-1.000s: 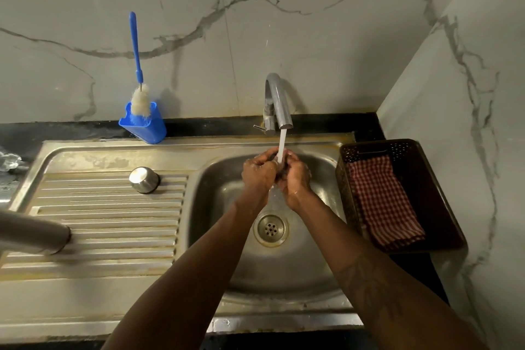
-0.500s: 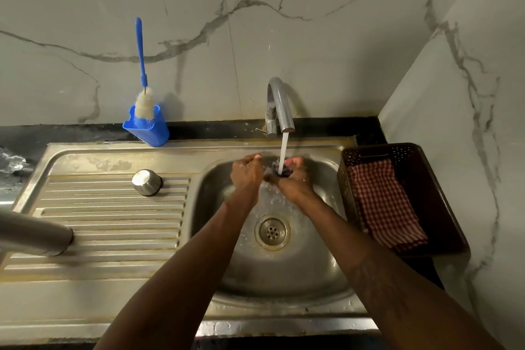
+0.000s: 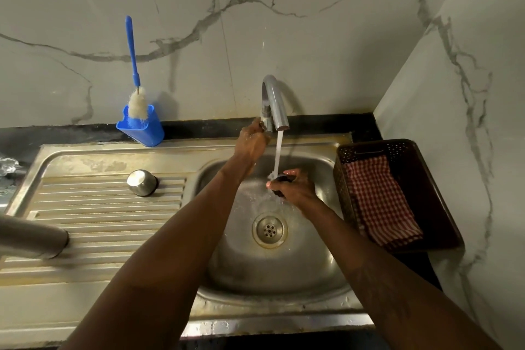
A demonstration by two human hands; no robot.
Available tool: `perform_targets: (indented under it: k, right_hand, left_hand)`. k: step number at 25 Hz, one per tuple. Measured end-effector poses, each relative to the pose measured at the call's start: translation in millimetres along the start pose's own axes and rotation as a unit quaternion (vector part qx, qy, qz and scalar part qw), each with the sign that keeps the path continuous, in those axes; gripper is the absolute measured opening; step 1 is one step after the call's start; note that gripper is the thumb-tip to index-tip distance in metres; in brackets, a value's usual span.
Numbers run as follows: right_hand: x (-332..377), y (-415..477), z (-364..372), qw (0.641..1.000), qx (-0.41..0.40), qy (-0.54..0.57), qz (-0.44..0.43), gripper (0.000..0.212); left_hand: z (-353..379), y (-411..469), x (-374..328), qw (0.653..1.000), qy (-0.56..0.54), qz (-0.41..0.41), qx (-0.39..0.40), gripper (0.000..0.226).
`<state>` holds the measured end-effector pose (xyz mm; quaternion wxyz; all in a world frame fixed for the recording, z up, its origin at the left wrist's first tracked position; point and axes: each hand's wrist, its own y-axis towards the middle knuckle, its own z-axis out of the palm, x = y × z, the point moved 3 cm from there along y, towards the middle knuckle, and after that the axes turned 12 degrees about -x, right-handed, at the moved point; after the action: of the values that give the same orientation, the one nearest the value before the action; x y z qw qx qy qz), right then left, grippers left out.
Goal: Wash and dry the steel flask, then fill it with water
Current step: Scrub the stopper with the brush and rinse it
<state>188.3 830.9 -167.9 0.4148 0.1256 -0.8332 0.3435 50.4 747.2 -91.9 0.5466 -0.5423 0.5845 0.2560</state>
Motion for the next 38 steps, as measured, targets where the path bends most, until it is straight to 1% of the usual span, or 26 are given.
perform_targets:
  k: [1, 3, 4, 5, 6, 7, 9, 11, 12, 13, 14, 16, 17, 18, 20, 22, 26, 28, 29, 30, 31, 32, 33, 34, 35, 38]
  right_hand:
    - [1, -2, -4, 0.999, -0.009, -0.040, -0.003, 0.066]
    - [10, -7, -9, 0.989, 0.004, -0.145, -0.033, 0.056]
    - [16, -9, -10, 0.979, 0.026, -0.194, -0.055, 0.049]
    - [24, -14, -11, 0.969, 0.048, -0.228, -0.082, 0.043]
    - [34, -18, -12, 0.961, 0.062, -0.246, -0.110, 0.039]
    - [47, -24, -15, 0.954, 0.063, -0.255, -0.142, 0.038]
    - [69, -41, -22, 0.936, 0.012, -0.271, -0.223, 0.043]
    - [75, -59, -29, 0.918, -0.076, -0.208, -0.328, 0.047]
    - [65, -64, -28, 0.907, -0.098, -0.167, -0.374, 0.047]
    - [49, -67, -25, 0.898, -0.095, -0.175, -0.393, 0.047]
    - [26, -63, -19, 0.900, -0.061, -0.230, -0.365, 0.047]
    - [-21, -54, -12, 0.894, 0.008, -0.398, -0.206, 0.047]
    - [-31, -54, -12, 0.891, 0.017, -0.427, -0.154, 0.047]
    - [-31, -55, -11, 0.897, 0.015, -0.418, -0.144, 0.050]
    - [-20, -59, -5, 0.908, 0.020, -0.382, -0.171, 0.056]
    - [-7, -60, -2, 0.909, 0.013, -0.369, -0.193, 0.060]
    - [12, -62, -2, 0.910, -0.001, -0.356, -0.213, 0.057]
    - [25, -71, 1, 0.927, -0.022, -0.255, -0.275, 0.054]
    - [30, -76, 2, 0.929, -0.041, -0.192, -0.313, 0.054]
    - [28, -77, 3, 0.924, -0.057, -0.163, -0.342, 0.055]
    - [22, -76, 6, 0.916, -0.059, -0.188, -0.349, 0.054]
    - [12, -70, 9, 0.905, -0.053, -0.267, -0.326, 0.051]
    - [0, -63, 10, 0.889, -0.045, -0.360, -0.280, 0.045]
    - [-8, -60, 10, 0.880, -0.039, -0.407, -0.241, 0.043]
    - [-9, -60, 11, 0.887, -0.028, -0.405, -0.222, 0.046]
    - [6, -68, 24, 0.914, 0.008, -0.335, -0.228, 0.064]
  left_hand:
    - [4, -4, -2, 0.999, 0.009, 0.018, 0.045, 0.045]
    - [7, -5, -3, 0.986, 0.123, 0.052, 0.098, 0.071]
    - [5, -4, 0, 0.971, 0.197, 0.082, 0.112, 0.085]
    - [-1, -4, 4, 0.958, 0.244, 0.107, 0.111, 0.093]
    - [-9, -5, 10, 0.952, 0.265, 0.121, 0.089, 0.092]
    - [-17, -6, 20, 0.951, 0.273, 0.137, 0.052, 0.083]
    - [-33, -19, 39, 0.951, 0.267, 0.152, -0.024, 0.060]
    - [-42, -38, 54, 0.949, 0.260, 0.170, -0.050, 0.055]
    - [-47, -46, 61, 0.944, 0.267, 0.187, -0.054, 0.056]
    - [-51, -53, 67, 0.936, 0.281, 0.206, -0.050, 0.056]
    - [-55, -58, 77, 0.929, 0.305, 0.209, -0.034, 0.055]
    - [-60, -66, 98, 0.913, 0.364, 0.186, 0.020, 0.056]
    - [-61, -70, 107, 0.903, 0.393, 0.165, 0.048, 0.056]
    - [-62, -75, 113, 0.895, 0.414, 0.152, 0.064, 0.056]
    - [-61, -83, 121, 0.891, 0.421, 0.151, 0.078, 0.055]
    - [-61, -86, 121, 0.893, 0.416, 0.153, 0.076, 0.054]
    - [-68, -86, 114, 0.894, 0.408, 0.177, 0.050, 0.056]
    - [-72, -89, 108, 0.902, 0.385, 0.192, 0.033, 0.057]
    - [-75, -90, 104, 0.907, 0.374, 0.195, 0.021, 0.058]
    - [-78, -90, 103, 0.909, 0.367, 0.196, 0.011, 0.060]
    - [-82, -92, 103, 0.910, 0.364, 0.197, 0.006, 0.061]
    - [-85, -93, 105, 0.910, 0.365, 0.197, 0.008, 0.061]
    - [-88, -96, 108, 0.909, 0.369, 0.192, 0.016, 0.062]
    - [-91, -98, 111, 0.909, 0.374, 0.185, 0.021, 0.063]
    - [-95, -99, 114, 0.909, 0.376, 0.180, 0.020, 0.063]
    - [-104, -103, 124, 0.909, 0.383, 0.164, 0.009, 0.065]
